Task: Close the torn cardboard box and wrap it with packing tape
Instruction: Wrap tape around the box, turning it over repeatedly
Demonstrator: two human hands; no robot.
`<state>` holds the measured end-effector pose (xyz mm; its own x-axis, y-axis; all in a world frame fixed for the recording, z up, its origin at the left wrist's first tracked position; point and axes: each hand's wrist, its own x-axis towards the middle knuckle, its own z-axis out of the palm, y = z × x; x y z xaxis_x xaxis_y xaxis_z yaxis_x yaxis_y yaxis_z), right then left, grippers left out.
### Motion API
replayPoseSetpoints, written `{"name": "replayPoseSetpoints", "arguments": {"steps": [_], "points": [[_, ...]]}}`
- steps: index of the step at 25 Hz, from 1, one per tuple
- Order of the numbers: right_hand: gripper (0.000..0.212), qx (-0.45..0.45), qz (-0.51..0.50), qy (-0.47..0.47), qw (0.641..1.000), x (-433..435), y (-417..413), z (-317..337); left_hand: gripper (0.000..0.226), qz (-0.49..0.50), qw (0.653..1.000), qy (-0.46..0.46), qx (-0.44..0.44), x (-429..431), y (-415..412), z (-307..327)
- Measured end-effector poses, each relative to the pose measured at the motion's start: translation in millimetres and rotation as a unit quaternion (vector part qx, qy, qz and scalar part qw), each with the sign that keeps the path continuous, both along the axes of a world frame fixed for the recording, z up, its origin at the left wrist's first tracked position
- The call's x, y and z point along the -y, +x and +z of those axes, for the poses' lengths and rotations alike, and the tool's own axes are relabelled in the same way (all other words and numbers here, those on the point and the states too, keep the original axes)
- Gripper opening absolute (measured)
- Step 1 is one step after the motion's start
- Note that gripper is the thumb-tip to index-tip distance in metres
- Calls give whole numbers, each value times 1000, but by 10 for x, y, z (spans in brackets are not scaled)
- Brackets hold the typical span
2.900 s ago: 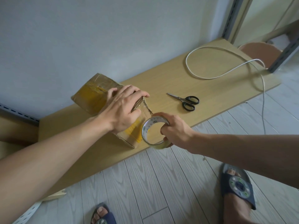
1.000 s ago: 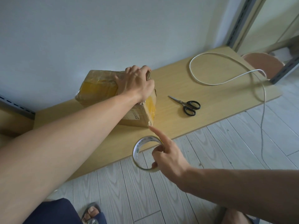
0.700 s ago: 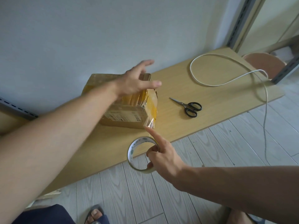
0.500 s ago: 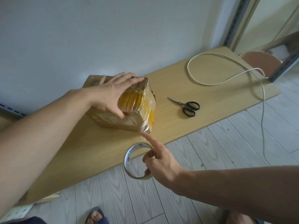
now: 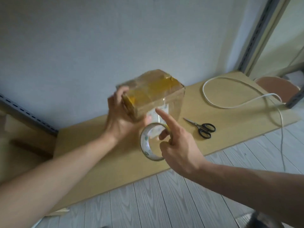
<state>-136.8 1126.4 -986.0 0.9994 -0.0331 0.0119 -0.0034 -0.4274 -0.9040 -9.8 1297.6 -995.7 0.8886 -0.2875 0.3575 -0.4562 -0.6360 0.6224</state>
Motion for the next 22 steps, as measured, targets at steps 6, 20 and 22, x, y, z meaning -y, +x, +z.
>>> {"name": "replayPoseSetpoints", "arguments": {"steps": [6,20,22], "points": [[98,10,90,-184,979,-83,-72,-101,119,-54,984,144,-95,-488,-194,-1],[96,59,95,-268,957,220,-55,-275,128,-88,882,450,-106,251,215,634],[93,69,102,-282,951,291,-55,-252,126,-77,883,450,-109,241,212,625]]}}
